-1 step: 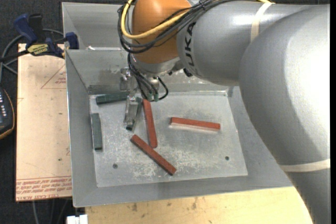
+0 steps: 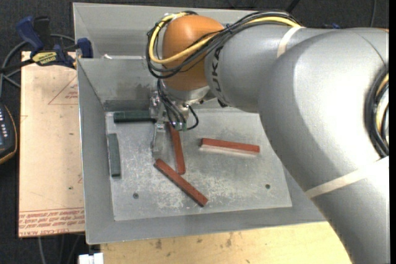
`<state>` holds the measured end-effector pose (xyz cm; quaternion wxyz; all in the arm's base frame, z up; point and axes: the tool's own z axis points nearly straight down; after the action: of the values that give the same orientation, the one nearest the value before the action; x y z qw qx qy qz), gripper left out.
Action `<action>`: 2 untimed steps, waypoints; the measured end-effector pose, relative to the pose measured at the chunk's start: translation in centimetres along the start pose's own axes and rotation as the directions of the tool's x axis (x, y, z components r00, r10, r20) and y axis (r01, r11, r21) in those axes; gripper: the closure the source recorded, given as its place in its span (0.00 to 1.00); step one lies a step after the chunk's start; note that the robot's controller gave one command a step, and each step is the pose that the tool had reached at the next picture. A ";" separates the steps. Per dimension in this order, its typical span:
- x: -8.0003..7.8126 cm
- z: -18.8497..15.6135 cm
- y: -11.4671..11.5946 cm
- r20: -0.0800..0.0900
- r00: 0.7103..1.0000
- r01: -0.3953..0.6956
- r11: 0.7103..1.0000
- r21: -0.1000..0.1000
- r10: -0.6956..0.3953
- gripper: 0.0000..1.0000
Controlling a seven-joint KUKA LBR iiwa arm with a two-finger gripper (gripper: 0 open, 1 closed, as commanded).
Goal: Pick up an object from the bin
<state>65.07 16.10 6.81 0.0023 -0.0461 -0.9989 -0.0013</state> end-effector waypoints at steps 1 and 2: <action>-0.7 -0.4 -5.2 0.002 0.992 -0.126 0.992 -0.002 0.126 0.00; 1.7 -1.1 -13.0 0.007 0.973 -0.230 0.973 0.002 0.230 0.00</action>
Offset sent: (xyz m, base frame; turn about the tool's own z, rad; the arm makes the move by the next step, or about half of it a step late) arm 0.0012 -0.0533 0.0019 0.1273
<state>62.19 3.34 7.86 -0.0010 -0.1615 -0.9869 0.0005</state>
